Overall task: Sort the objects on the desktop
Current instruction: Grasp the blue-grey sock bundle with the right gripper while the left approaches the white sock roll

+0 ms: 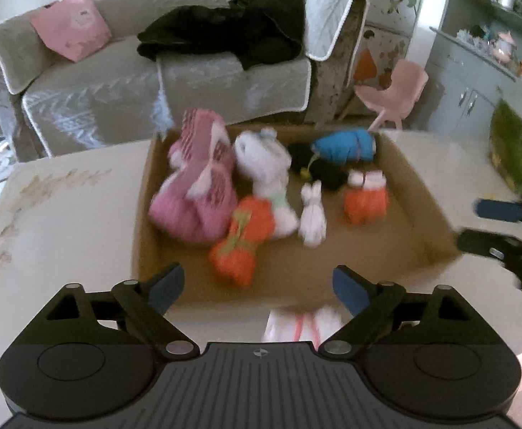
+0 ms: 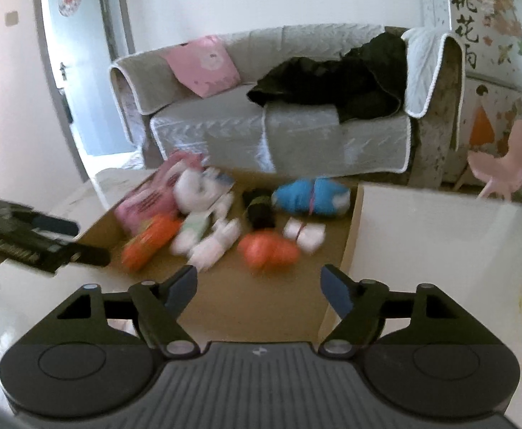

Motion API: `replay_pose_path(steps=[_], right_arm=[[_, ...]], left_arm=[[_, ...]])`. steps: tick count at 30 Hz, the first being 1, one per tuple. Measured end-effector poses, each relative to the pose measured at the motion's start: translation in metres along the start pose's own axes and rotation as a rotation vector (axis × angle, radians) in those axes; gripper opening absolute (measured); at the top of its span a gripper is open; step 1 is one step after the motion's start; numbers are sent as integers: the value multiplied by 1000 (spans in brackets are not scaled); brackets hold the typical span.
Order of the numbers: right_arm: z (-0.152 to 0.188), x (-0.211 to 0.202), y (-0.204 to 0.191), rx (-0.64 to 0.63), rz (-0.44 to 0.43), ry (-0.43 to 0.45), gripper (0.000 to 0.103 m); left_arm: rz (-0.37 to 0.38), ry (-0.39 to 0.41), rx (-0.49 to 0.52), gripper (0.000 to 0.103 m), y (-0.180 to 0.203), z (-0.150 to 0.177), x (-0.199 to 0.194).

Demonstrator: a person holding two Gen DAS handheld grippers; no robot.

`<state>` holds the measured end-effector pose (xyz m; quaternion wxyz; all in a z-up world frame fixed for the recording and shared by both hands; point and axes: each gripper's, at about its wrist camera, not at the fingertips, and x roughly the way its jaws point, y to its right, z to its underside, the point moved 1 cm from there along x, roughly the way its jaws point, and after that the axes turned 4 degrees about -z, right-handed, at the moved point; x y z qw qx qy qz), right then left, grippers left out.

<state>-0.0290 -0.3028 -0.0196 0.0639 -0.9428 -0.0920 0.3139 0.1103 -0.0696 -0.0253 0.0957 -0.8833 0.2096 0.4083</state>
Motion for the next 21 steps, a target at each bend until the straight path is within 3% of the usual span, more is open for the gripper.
replay_pose_path(steps=[4, 8, 21], right_arm=[[40, -18, -15, 18, -20, -4, 76], [65, -16, -20, 44, 17, 6, 76], [79, 11, -22, 65, -6, -25, 76]], left_arm=[[19, -26, 39, 94, 4, 30, 0], [51, -43, 30, 94, 7, 47, 3], [6, -47, 65, 97, 12, 65, 23]])
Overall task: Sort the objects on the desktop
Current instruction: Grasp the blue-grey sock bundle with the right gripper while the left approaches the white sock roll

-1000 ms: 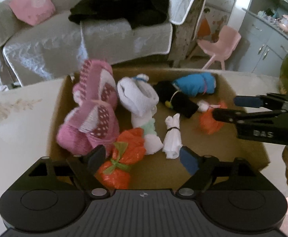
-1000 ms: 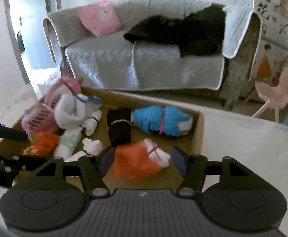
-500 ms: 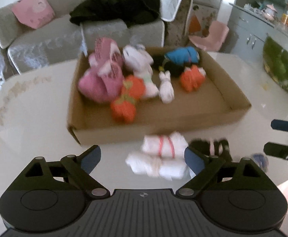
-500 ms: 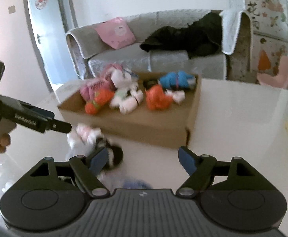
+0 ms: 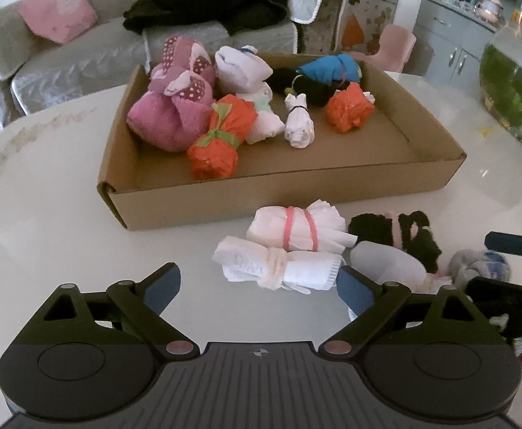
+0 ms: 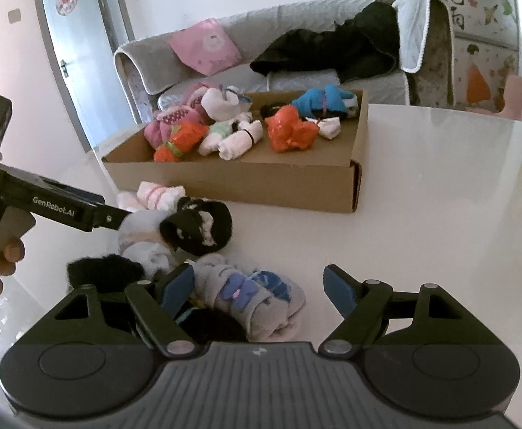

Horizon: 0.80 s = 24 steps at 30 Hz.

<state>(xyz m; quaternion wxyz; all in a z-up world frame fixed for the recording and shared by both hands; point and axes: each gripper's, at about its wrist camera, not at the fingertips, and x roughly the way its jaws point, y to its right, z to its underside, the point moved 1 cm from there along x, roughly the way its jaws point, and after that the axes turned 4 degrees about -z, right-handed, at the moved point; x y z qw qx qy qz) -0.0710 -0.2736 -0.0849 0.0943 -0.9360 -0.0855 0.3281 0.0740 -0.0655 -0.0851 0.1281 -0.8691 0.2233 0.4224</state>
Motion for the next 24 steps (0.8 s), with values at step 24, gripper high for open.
replay_pose_path(steps=[24], right_arm=[[18, -11, 6, 3, 63, -1, 63]], left_arm=[[-48, 48, 63, 103, -5, 4, 2]])
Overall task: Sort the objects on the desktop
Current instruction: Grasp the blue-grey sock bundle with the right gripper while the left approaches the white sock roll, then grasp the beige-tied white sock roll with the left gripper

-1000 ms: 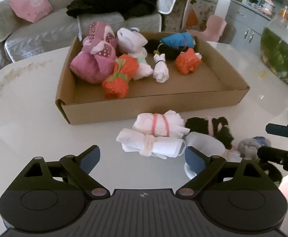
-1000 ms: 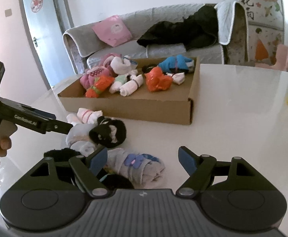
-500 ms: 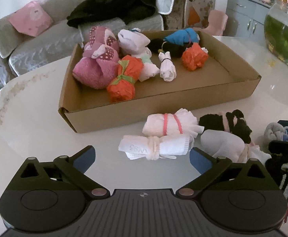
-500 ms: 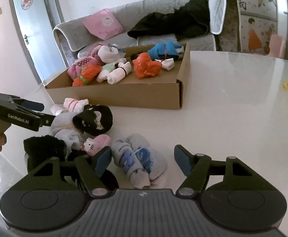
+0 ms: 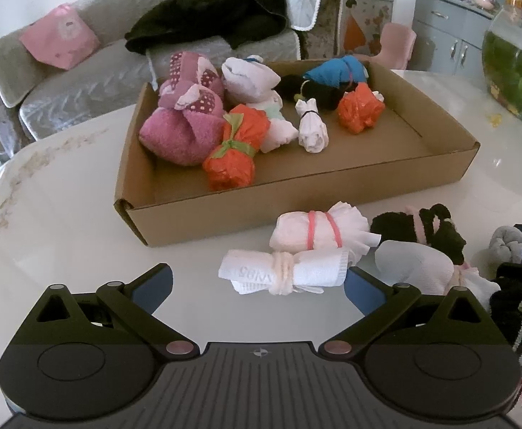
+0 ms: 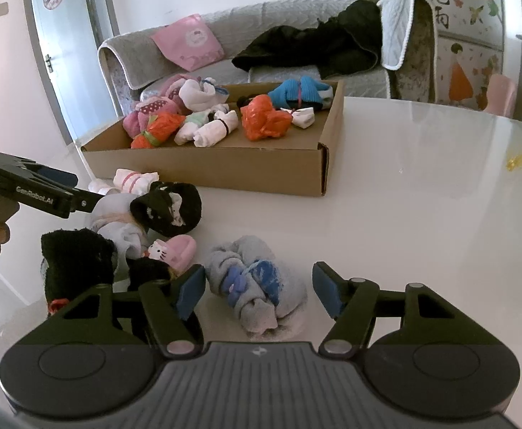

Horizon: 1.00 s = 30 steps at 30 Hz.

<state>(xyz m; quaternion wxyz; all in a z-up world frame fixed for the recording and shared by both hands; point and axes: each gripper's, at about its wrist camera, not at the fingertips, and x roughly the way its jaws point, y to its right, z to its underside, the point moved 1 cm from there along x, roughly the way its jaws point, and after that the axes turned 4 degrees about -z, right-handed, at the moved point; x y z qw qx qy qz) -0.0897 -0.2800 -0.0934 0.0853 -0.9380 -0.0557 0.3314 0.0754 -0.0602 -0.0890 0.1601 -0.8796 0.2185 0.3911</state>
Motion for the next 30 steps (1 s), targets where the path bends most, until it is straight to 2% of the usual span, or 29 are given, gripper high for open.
replay_pose_path(steps=[6, 8, 10, 20, 25, 28, 30], right_arm=[[0, -1, 0, -1, 1, -1, 63], [0, -1, 0, 0, 3, -1, 60], [0, -2, 0, -4, 9, -1, 49], [1, -5, -1, -19, 18, -4, 48], [1, -7, 2, -18, 21, -1, 48], [2, -8, 5, -17, 21, 0, 48], [2, -9, 5, -19, 23, 0, 48]], left_arm=[[0, -19, -3, 103, 3, 1, 11], [-10, -18, 4, 103, 6, 2, 13], [-12, -13, 3, 103, 8, 3, 14], [7, 13, -9, 92, 9, 11, 5], [-8, 16, -20, 92, 9, 12, 3], [-5, 9, -42, 95, 8, 11, 6], [-13, -1, -57, 103, 7, 11, 9]])
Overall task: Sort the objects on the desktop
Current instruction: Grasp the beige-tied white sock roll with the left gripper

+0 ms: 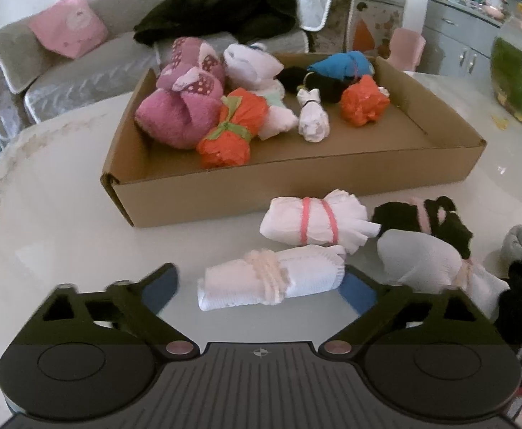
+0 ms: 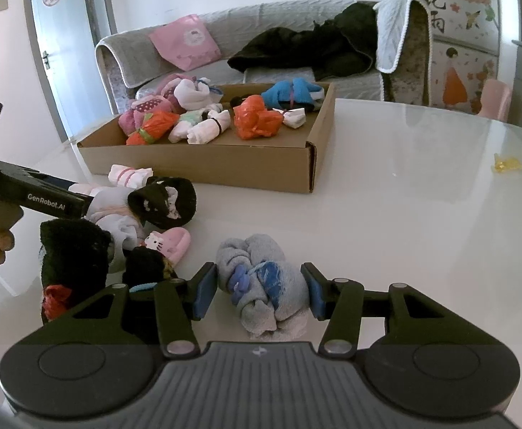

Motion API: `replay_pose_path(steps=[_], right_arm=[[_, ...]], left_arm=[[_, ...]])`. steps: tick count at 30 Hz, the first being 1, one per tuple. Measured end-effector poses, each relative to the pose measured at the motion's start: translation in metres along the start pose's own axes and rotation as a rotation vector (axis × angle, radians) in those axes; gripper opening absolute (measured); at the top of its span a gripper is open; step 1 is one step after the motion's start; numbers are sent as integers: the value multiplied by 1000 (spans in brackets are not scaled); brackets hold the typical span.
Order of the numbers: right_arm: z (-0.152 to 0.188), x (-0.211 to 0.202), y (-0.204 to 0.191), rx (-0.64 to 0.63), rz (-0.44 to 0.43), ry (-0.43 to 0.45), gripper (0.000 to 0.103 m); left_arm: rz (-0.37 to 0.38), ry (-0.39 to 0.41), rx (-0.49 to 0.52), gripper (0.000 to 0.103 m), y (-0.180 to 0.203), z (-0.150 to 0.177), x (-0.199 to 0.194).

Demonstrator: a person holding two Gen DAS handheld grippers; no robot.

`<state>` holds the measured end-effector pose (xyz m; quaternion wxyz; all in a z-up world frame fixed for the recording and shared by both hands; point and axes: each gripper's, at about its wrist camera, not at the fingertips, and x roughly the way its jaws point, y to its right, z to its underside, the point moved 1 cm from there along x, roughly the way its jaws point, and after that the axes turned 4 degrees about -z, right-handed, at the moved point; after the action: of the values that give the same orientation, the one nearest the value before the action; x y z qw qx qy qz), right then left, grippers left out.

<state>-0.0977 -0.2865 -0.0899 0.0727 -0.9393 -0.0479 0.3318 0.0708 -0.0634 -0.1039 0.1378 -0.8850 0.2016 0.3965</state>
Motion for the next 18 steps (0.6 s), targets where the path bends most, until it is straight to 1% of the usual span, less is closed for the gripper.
replay_pose_path(steps=[3, 8, 10, 11, 12, 13, 18], right_arm=[[0, -1, 1, -1, 1, -1, 48], [0, -2, 2, -6, 3, -4, 46], [0, -3, 2, -6, 4, -3, 44], [0, -3, 2, -4, 4, -4, 43], [0, -3, 3, 0, 3, -4, 43], [0, -4, 4, 3, 5, -4, 43], [-1, -5, 6, 7, 3, -4, 42]], left_arm=[[10, 7, -20, 103, -1, 1, 2], [-3, 26, -30, 102, 1, 3, 2], [-1, 40, -30, 96, 3, 4, -1], [1, 47, -30, 84, 3, 4, -4], [2, 49, -27, 80, 4, 4, -7], [-4, 40, -21, 80, 5, 3, -8], [-13, 43, -17, 80, 5, 8, -11]])
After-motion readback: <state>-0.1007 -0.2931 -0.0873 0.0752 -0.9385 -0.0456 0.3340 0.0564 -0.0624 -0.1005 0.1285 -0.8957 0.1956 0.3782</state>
